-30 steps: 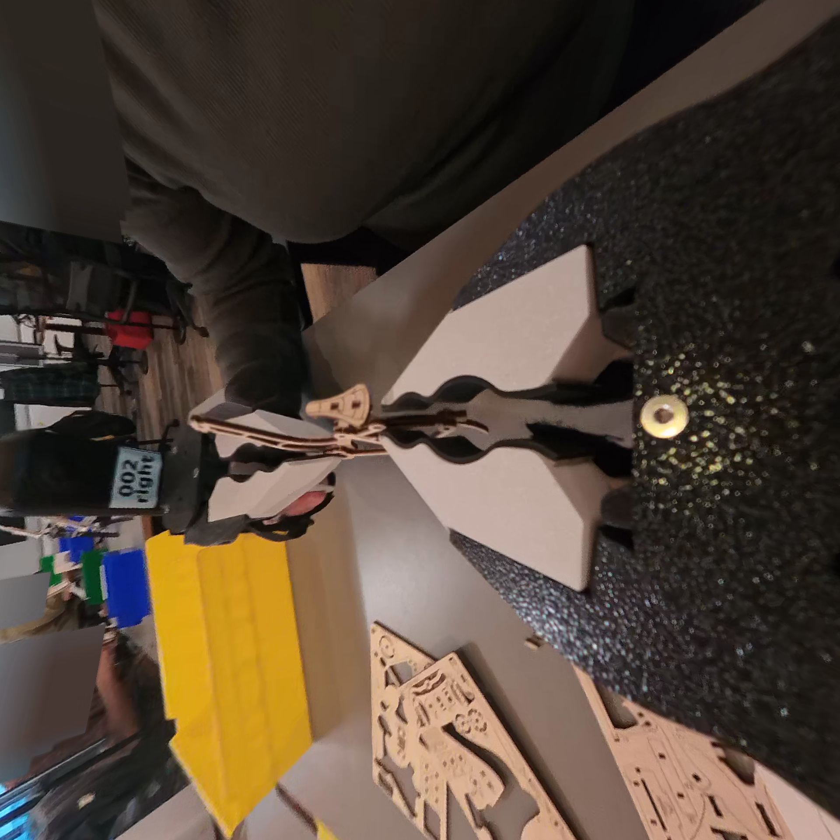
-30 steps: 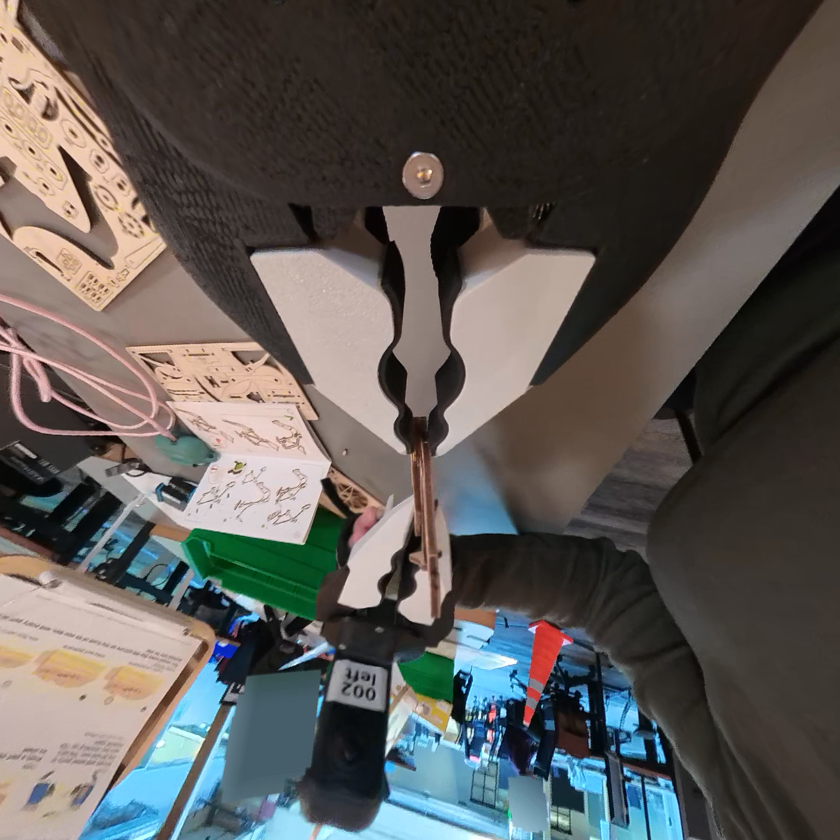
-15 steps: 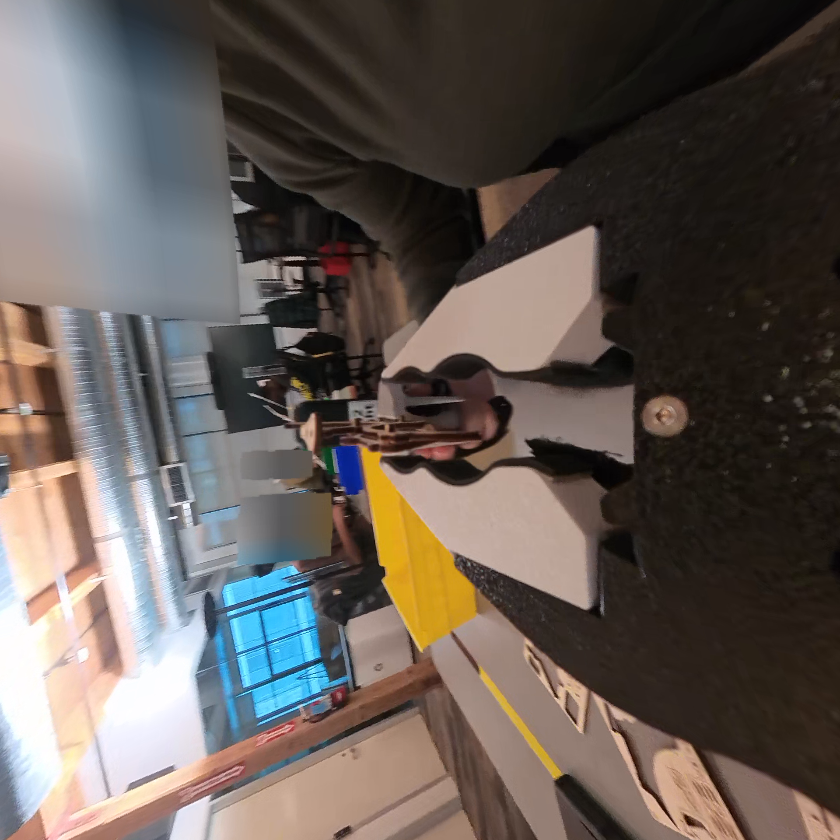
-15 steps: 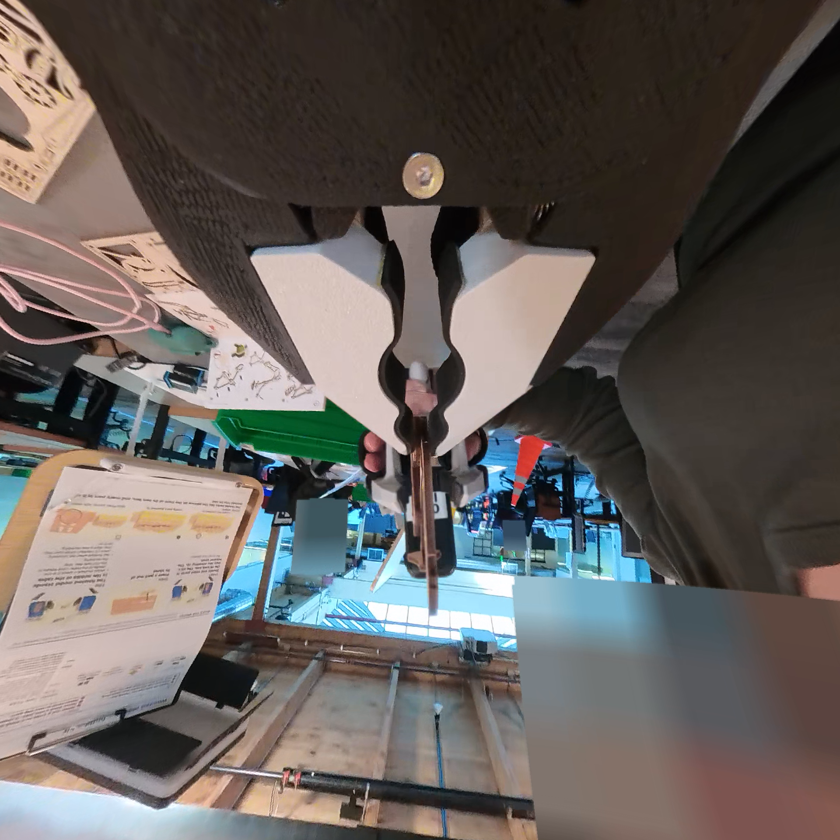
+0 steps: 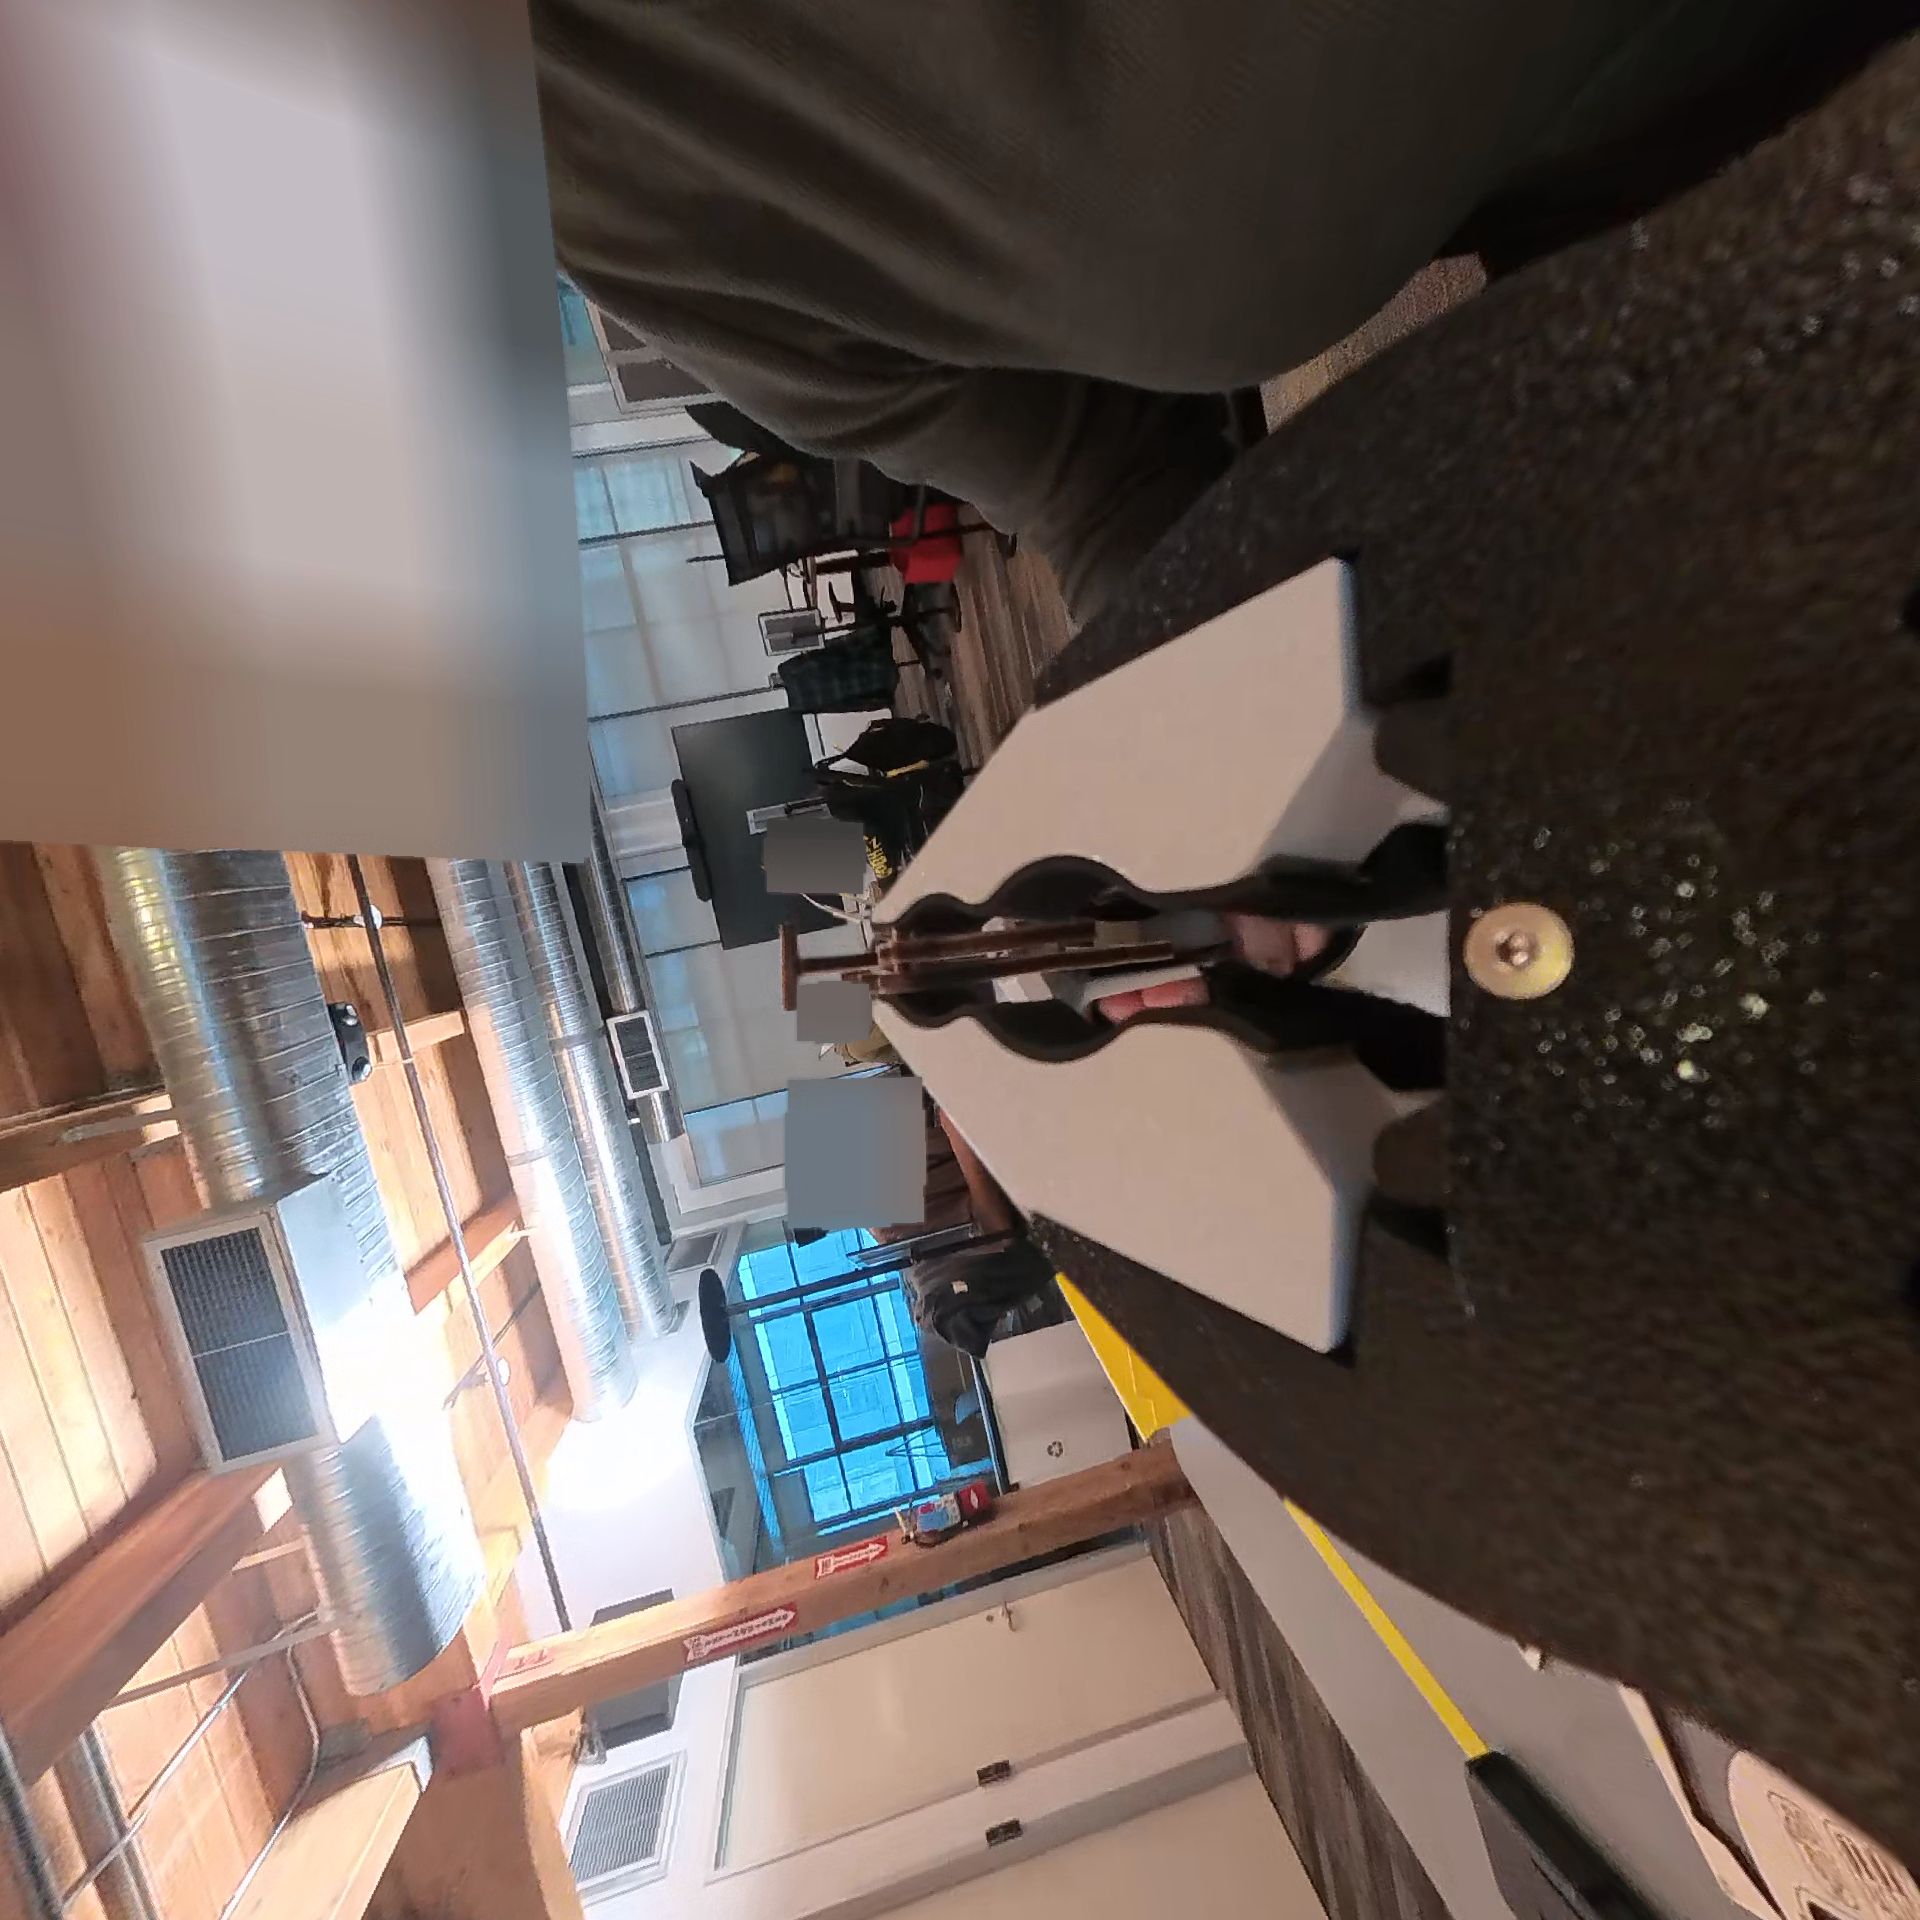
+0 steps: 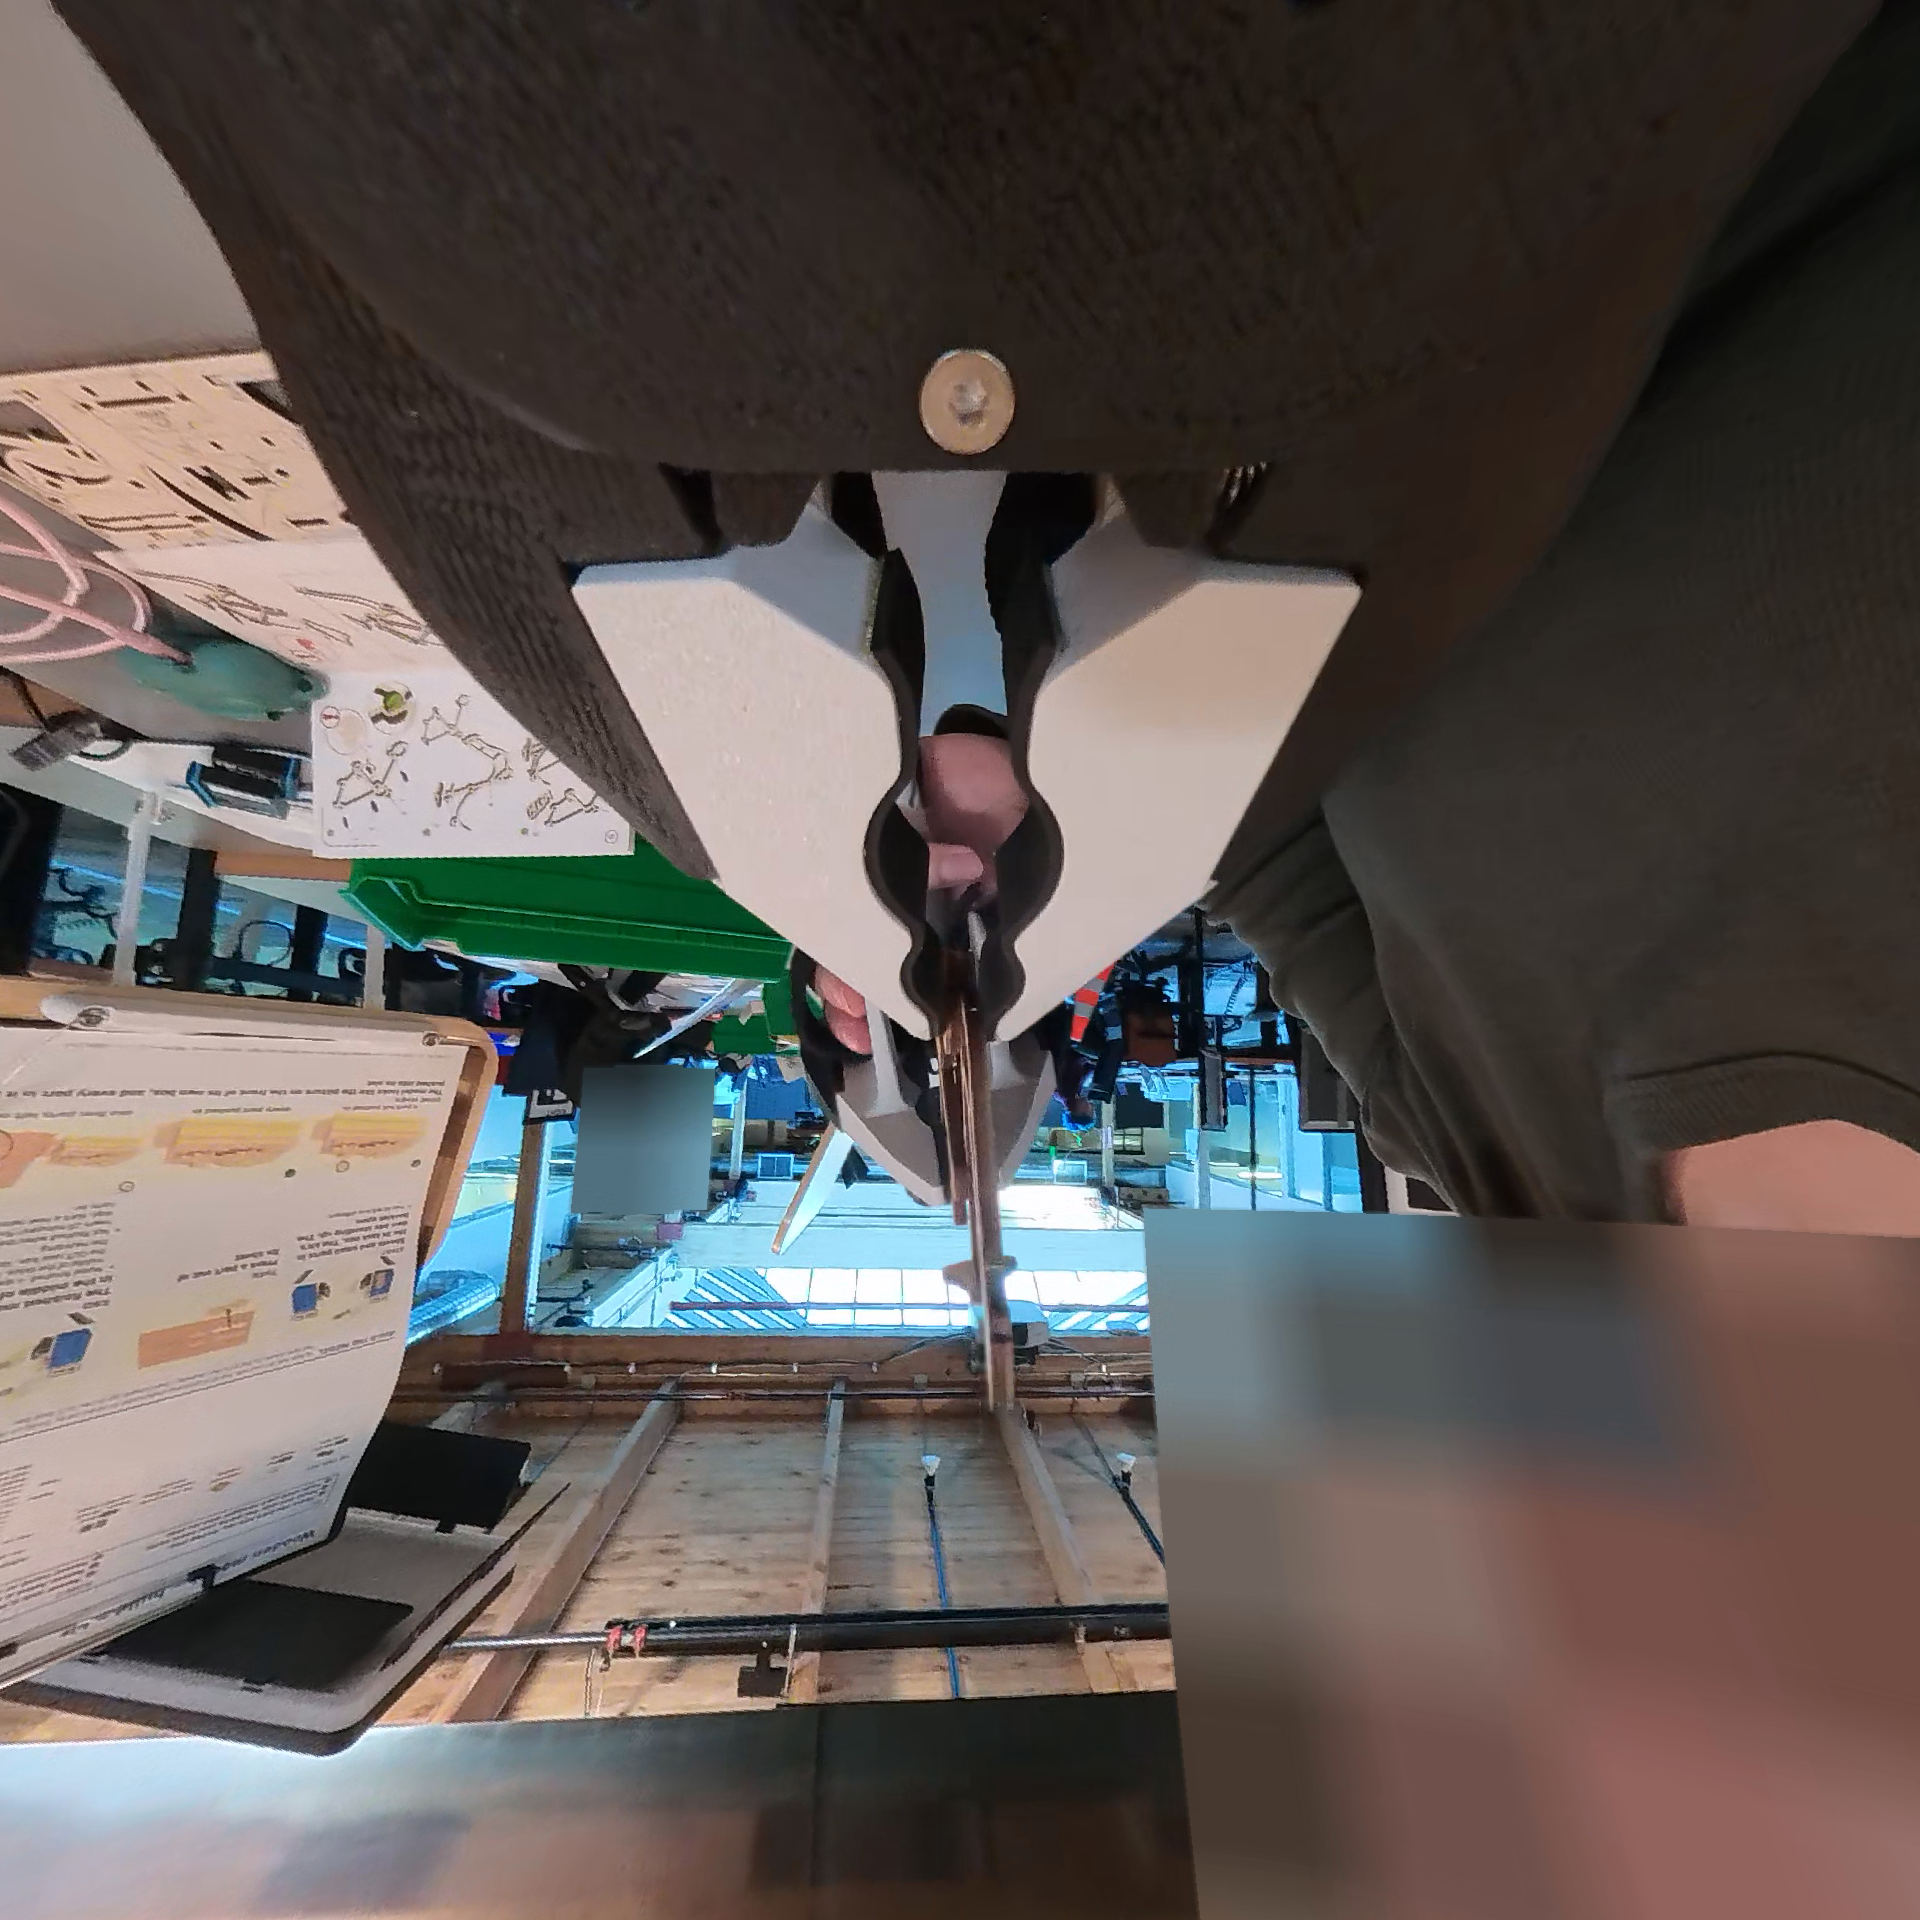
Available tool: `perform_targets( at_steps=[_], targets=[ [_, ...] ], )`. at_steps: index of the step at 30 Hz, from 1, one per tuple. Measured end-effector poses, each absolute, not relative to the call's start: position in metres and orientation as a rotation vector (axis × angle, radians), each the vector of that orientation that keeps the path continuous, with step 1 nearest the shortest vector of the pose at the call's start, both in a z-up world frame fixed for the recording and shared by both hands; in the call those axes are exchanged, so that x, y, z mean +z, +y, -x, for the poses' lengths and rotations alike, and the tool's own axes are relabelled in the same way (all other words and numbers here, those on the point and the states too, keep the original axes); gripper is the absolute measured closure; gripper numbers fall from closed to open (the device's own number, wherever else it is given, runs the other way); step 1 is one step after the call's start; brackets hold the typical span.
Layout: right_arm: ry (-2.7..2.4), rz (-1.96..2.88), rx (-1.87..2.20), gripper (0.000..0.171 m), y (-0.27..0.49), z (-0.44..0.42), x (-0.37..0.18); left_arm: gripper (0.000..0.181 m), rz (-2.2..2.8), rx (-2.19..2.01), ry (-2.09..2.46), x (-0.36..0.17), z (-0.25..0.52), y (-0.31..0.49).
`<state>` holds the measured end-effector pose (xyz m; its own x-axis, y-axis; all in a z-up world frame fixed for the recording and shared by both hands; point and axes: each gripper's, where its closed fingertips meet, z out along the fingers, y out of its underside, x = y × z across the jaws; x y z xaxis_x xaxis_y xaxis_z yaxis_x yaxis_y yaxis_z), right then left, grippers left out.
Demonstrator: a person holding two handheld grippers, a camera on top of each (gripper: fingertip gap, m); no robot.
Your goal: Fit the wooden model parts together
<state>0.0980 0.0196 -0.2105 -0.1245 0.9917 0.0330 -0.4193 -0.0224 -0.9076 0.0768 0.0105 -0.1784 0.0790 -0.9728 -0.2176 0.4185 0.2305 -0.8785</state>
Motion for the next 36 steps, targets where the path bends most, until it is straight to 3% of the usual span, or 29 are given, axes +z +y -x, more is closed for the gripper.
perform_targets(
  at_steps=[6,9,13,36],
  targets=[
    [-0.987,0.820,1.465,0.167,0.019,-0.098,-0.212,0.175,0.730,-1.208,0.985,-0.181,-0.076,0.008],
    [-0.981,0.829,1.475,0.167,0.019,-0.098,-0.212,0.162,0.710,-1.229,1.033,-0.183,-0.073,0.004],
    [-0.952,0.848,1.522,0.167,0.024,-0.101,-0.212,0.158,0.718,-1.185,1.074,-0.185,-0.068,0.007],
    [-0.942,0.883,1.726,0.167,0.023,-0.104,-0.217,0.176,0.706,-1.097,1.166,-0.183,-0.050,0.007]
  ],
)
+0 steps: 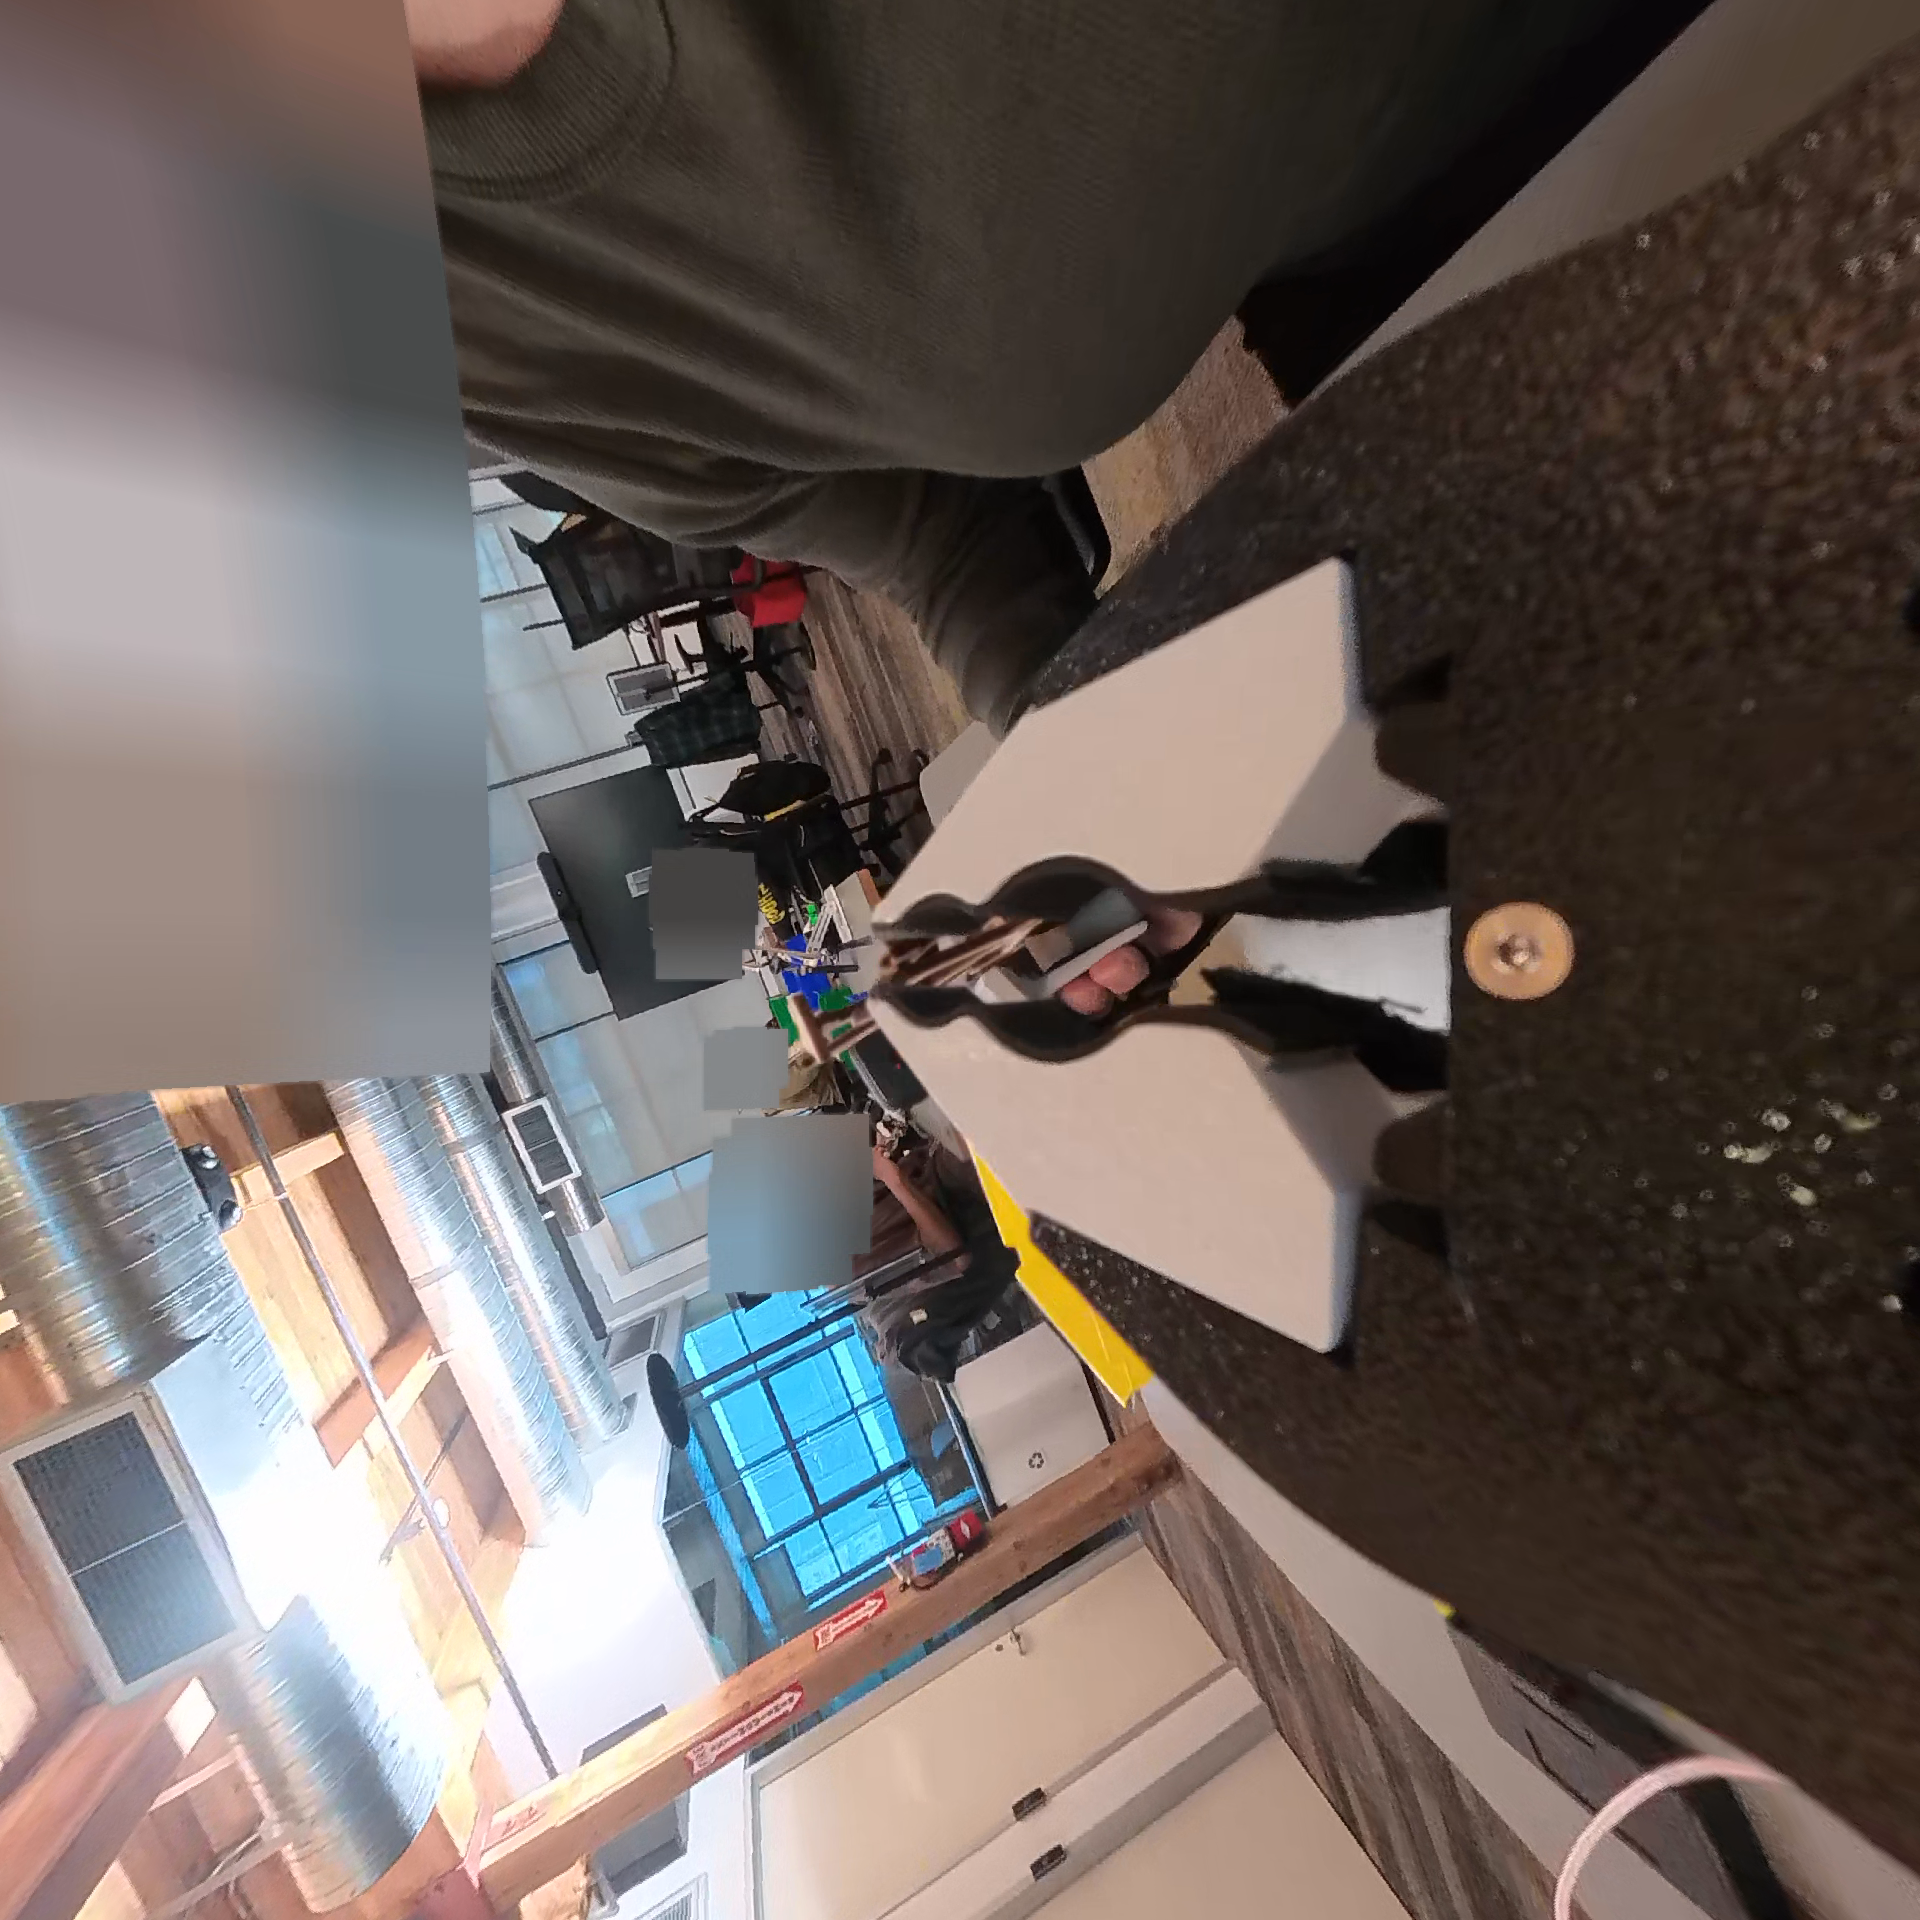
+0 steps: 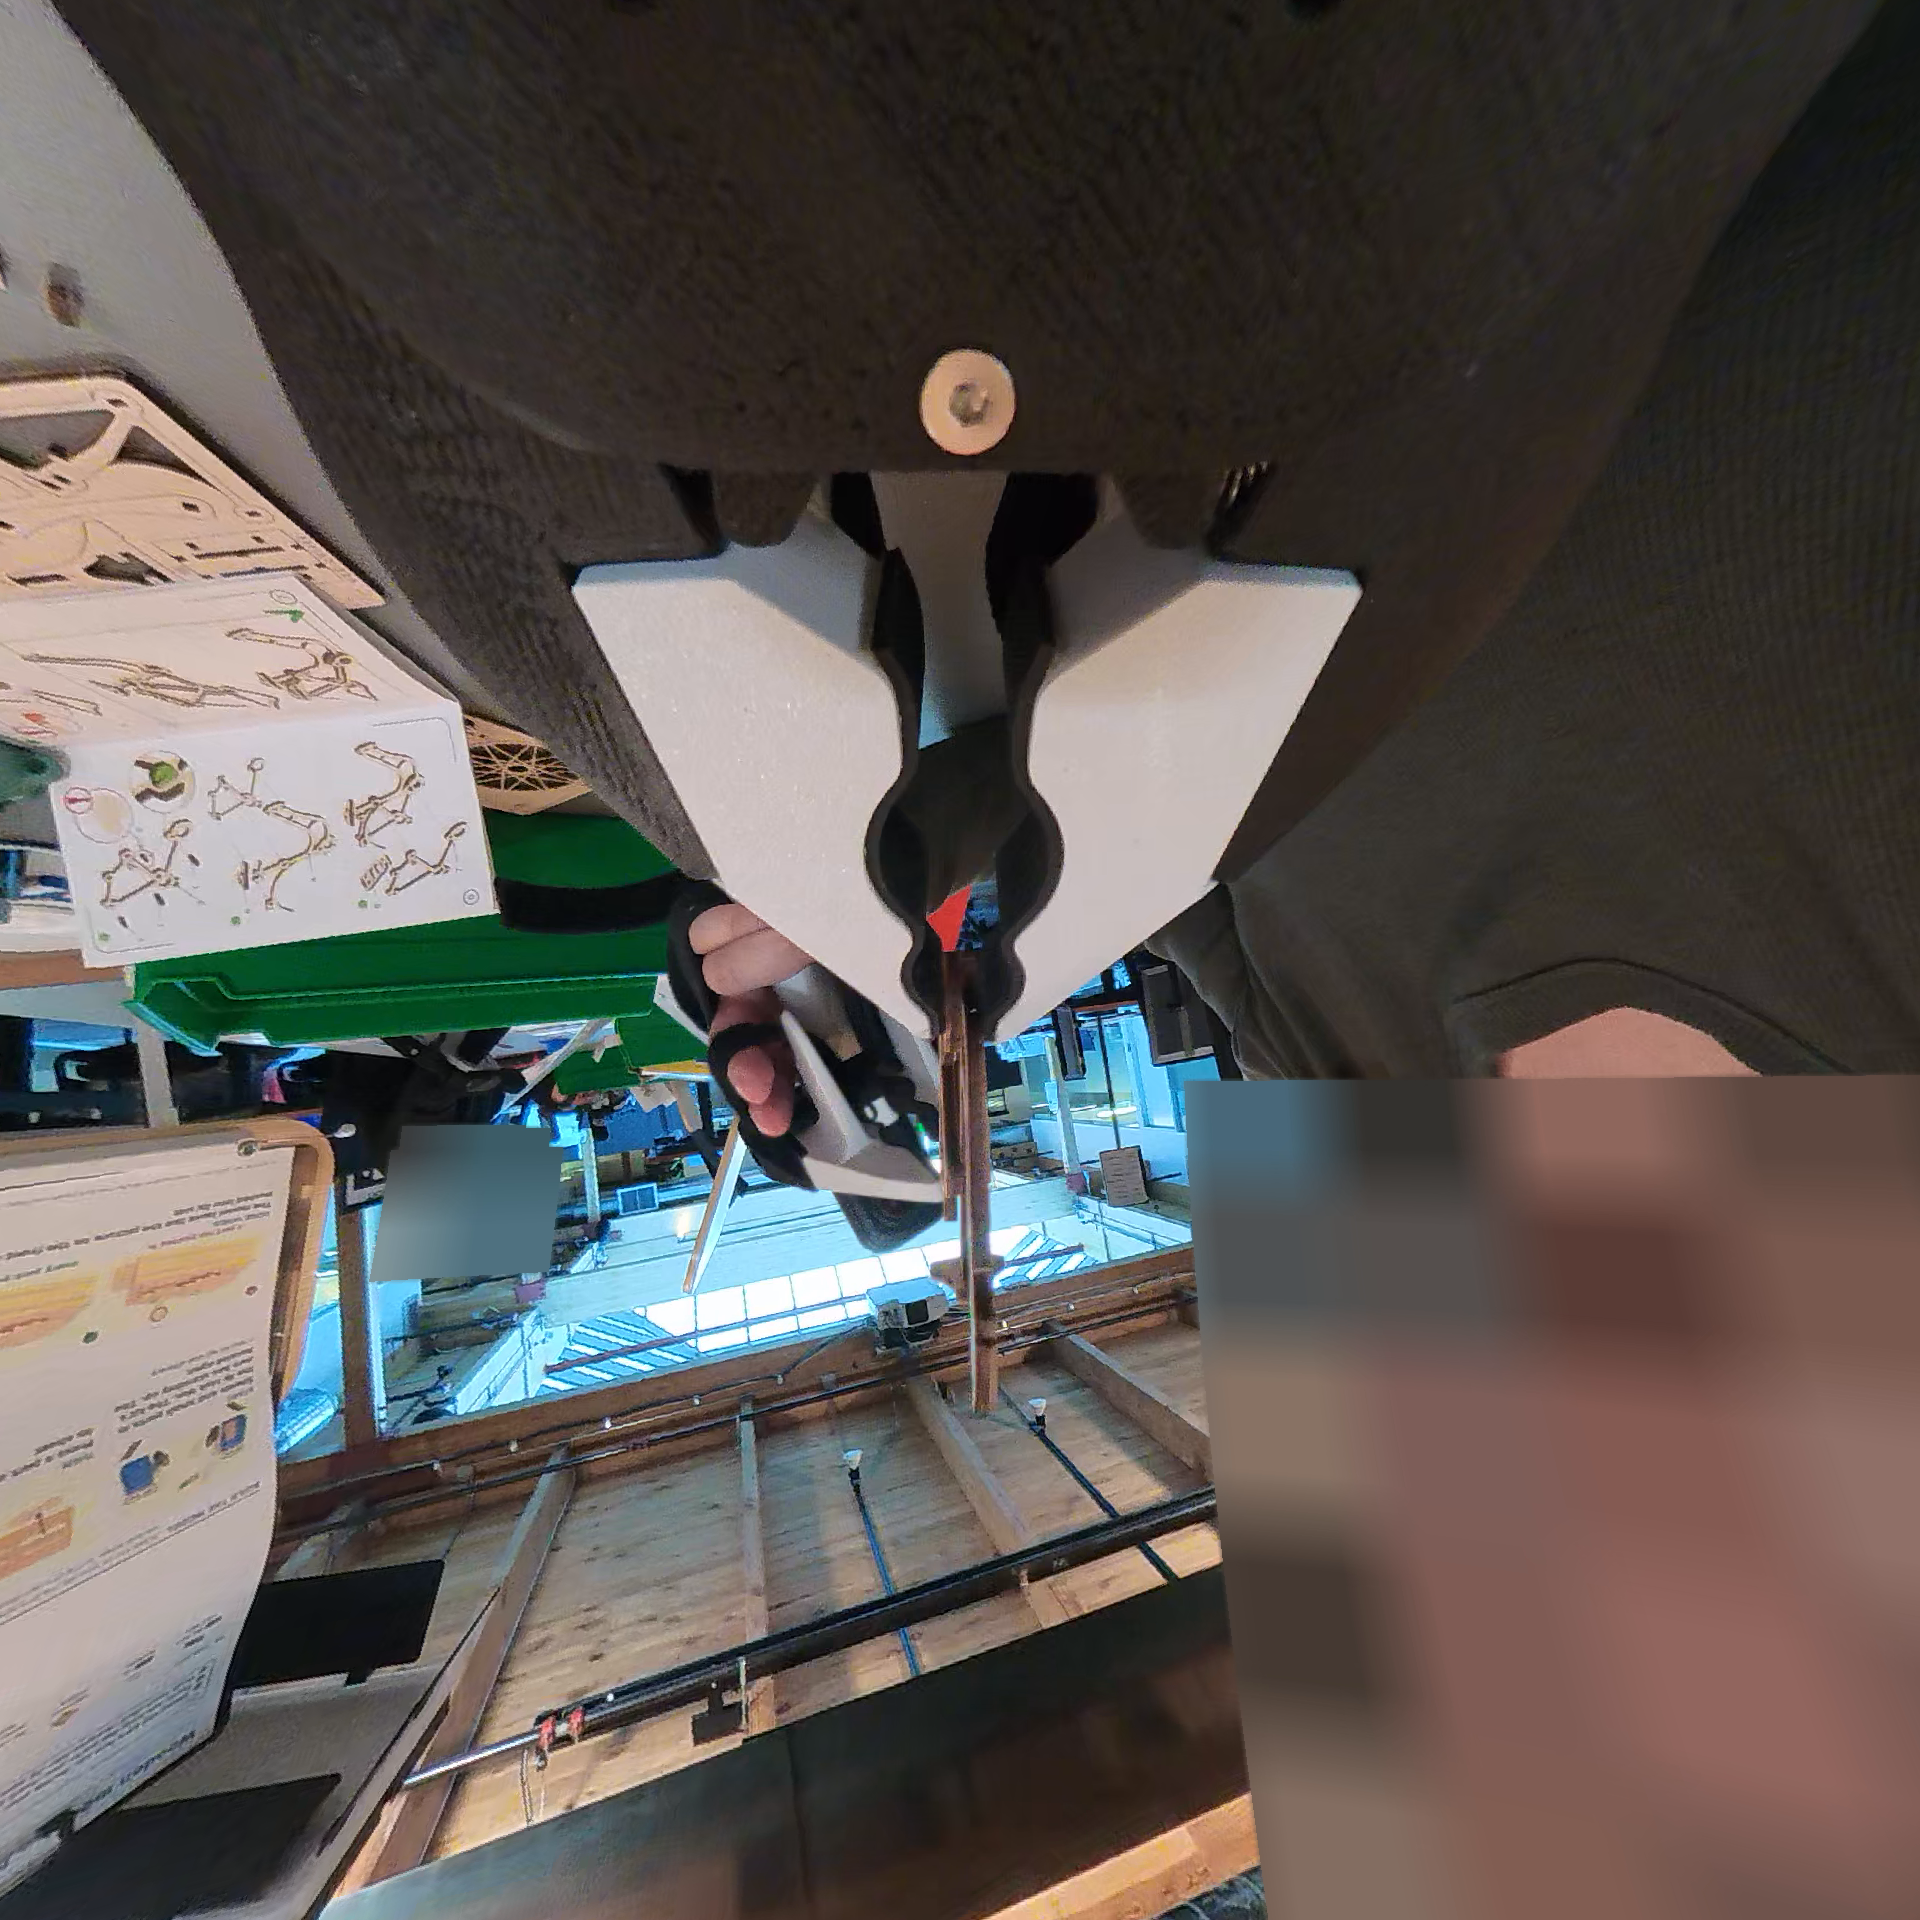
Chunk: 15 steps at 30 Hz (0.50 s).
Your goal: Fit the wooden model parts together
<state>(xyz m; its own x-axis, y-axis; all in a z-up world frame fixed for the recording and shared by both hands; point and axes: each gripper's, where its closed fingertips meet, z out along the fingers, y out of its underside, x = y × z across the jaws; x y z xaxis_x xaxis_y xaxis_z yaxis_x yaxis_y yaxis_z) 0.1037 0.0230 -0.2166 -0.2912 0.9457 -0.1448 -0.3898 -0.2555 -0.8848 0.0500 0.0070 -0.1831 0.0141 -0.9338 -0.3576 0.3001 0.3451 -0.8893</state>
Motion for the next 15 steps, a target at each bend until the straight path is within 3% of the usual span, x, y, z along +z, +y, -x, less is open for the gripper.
perform_targets(
  at_steps=[5,10,15],
  targets=[
    [-0.946,0.883,1.736,0.167,0.0227,-0.1037,-0.2174,0.178,0.723,-1.142,1.182,-0.1845,-0.0505,0.0053],
    [-0.944,0.881,1.734,0.167,0.0232,-0.1047,-0.2169,0.166,0.751,-1.145,1.189,-0.1873,-0.0520,0.0078],
    [-0.967,0.888,1.720,0.167,0.0210,-0.1020,-0.2190,0.172,0.750,-1.172,1.193,-0.1879,-0.0541,0.0056]
  ],
)
